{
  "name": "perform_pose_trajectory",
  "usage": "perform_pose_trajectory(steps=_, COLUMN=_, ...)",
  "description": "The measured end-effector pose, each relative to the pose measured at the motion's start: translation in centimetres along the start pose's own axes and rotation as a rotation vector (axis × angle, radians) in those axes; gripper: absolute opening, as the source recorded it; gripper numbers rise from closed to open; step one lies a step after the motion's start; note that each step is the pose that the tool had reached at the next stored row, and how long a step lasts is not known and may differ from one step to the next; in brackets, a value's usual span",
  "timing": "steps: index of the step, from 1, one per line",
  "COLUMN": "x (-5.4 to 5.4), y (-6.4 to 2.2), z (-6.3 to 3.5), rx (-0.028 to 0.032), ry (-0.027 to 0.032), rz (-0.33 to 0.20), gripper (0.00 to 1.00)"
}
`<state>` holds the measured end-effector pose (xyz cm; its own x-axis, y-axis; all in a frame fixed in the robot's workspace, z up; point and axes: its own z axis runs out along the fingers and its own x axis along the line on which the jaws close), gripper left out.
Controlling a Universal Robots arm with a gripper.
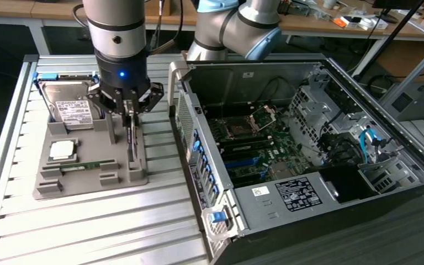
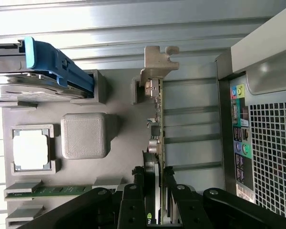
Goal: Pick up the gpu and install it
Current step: 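Pick up the gpu and move the gpu toward the slot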
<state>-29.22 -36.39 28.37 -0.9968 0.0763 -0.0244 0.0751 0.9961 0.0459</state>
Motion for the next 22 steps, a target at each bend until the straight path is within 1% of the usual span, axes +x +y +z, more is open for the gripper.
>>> perform_pose_trajectory(steps=6, x=0.0, y=0.03, z=-0.65, rx=-0.0003, ry=0.0001, rz=0.0, gripper=0.27)
perform_pose_trajectory(steps=22, x=0.0, y=0.09, z=-1.91, rx=-0.0011, ry=0.0001, rz=0.0, gripper=0.27)
